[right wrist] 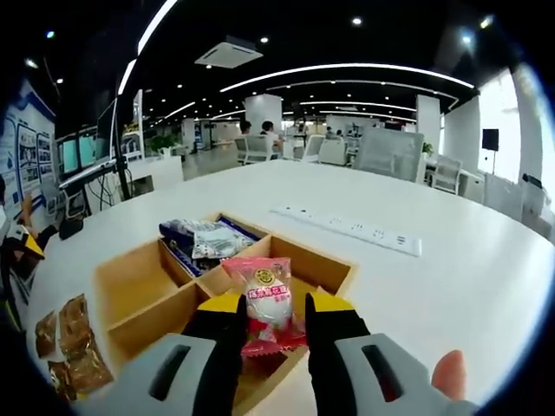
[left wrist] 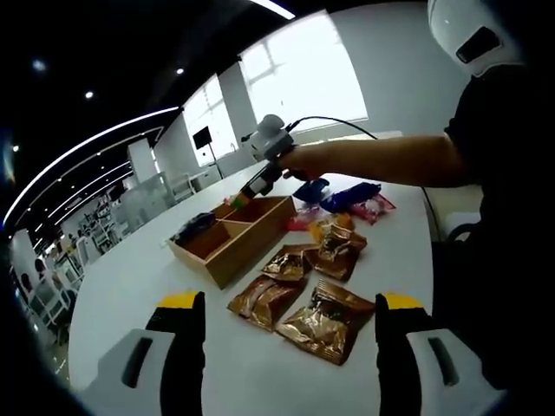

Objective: Pick up the scattered marshmallows, QQ candies, Oreo cookies, and mixed nuts on the table and sort them into separate containers

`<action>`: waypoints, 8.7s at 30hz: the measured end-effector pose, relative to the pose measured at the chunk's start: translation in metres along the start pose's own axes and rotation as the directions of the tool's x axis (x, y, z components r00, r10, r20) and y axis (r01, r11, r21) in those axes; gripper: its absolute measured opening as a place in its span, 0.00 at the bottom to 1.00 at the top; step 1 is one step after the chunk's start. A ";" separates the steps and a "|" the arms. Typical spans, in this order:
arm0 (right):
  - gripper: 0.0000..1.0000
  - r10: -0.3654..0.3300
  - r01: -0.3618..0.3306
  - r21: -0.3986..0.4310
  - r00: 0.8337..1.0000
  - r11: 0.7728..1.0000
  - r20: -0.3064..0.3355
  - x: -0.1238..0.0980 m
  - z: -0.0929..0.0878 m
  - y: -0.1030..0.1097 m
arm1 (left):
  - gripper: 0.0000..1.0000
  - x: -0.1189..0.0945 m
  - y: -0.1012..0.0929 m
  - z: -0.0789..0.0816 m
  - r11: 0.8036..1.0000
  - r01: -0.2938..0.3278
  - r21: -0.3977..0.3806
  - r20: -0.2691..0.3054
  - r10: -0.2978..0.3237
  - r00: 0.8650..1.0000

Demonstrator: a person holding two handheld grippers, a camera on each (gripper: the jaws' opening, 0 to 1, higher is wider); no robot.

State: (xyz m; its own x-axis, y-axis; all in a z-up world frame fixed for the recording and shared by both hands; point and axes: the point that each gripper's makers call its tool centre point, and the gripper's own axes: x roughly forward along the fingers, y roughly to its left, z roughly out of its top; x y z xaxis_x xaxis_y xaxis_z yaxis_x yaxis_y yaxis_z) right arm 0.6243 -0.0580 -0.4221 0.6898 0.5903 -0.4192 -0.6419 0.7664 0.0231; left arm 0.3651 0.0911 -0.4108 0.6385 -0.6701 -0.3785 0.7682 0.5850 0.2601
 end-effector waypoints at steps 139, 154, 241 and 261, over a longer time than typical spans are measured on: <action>0.88 0.037 -0.058 0.100 0.978 0.993 0.205 -0.204 -0.016 0.093 | 0.97 -0.005 0.028 0.008 0.990 -0.097 -0.097 0.046 0.102 0.994; 0.88 0.038 -0.058 0.110 0.983 0.992 0.182 -0.214 -0.028 0.099 | 0.97 -0.006 0.026 0.009 0.991 -0.098 -0.091 0.043 0.102 0.994; 0.78 0.099 -0.100 0.052 0.995 0.994 0.029 -0.207 -0.070 0.121 | 0.51 0.022 -0.039 -0.026 0.990 0.142 0.003 -0.128 -0.141 0.982; 0.78 0.087 -0.089 0.055 0.996 0.995 0.025 -0.208 -0.072 0.118 | 0.37 0.037 -0.034 -0.035 0.975 0.146 -0.166 -0.094 -0.163 0.982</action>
State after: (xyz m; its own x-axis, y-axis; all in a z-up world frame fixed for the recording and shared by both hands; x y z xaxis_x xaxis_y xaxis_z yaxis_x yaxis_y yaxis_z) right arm 0.3809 -0.1090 -0.3976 0.6392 0.6611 -0.3928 -0.6811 0.7239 0.1100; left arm 0.3611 0.0623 -0.4647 0.4970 -0.7107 -0.4979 0.8349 0.5480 0.0513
